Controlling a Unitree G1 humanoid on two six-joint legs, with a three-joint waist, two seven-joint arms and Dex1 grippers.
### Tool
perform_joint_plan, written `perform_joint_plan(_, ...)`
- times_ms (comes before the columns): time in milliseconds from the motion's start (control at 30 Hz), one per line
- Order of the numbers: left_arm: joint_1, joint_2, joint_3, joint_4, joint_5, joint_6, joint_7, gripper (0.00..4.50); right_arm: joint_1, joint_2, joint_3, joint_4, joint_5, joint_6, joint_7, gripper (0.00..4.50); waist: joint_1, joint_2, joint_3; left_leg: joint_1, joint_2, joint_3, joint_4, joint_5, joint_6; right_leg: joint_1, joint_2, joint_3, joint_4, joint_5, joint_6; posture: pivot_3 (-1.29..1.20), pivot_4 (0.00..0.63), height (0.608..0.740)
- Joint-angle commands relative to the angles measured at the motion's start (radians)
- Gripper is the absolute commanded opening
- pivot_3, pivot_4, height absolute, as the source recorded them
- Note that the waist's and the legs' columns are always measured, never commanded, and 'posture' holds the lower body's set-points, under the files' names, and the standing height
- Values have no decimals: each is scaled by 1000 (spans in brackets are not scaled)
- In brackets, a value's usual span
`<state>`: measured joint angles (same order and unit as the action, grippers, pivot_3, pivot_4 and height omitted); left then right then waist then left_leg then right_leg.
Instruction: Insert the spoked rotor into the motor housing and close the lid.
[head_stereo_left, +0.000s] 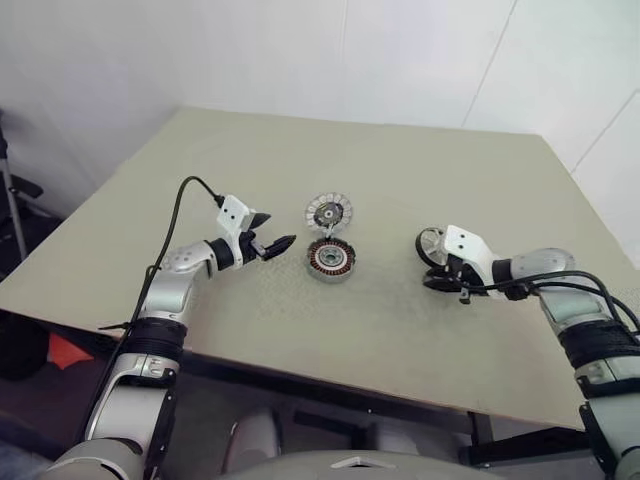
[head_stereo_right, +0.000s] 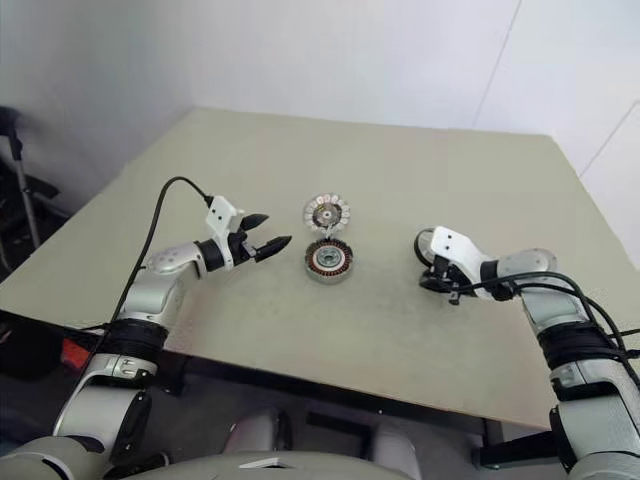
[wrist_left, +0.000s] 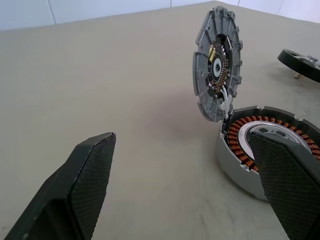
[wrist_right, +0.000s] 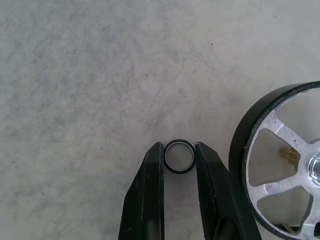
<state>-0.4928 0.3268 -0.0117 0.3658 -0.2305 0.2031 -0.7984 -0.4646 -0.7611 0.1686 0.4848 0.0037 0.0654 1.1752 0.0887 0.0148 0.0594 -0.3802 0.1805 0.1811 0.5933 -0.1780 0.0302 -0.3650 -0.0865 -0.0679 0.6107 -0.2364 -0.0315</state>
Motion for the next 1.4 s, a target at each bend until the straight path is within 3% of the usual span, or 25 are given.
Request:
perform_joint_plan(33,-17,5,4,-20,-2,-18,-1,4500,-51,38,11,16,-14,-6,-23,600,-6,0,0,-1,0,0,-1,0,0,-2,0,0,2,0,0,0,0,740)
perform_joint_plan(333,-3,7,6,-36,0,-11,2,4500,-150,126,0,81,-32,-18,-81,600,4,0,0,-8,0,0,-3,0,-3,-12,0,-1,10,0,-1,0,0,740)
perform_joint_plan(933,-2,9,9,-31,0,-15,7,4500,-207,215,2,166,-42,14,-123,600,10,0,0,-8,0,0,-3,0,-4,-13,0,-1,10,0,-1,0,0,740)
perform_joint_plan(1300,-2,7,7,-26,3,-19,9,4500,-184,201,-4,75,-36,18,-115,4302,10,0,0,-8,0,0,-4,0,-4,-13,0,-1,10,0,-1,0,0,740)
perform_joint_plan(1400,-3,7,7,-25,4,-20,9,4500,-182,198,-9,48,-31,21,-117,4485,10,0,0,-8,0,0,-4,0,-4,-13,0,-1,10,0,-1,0,0,740)
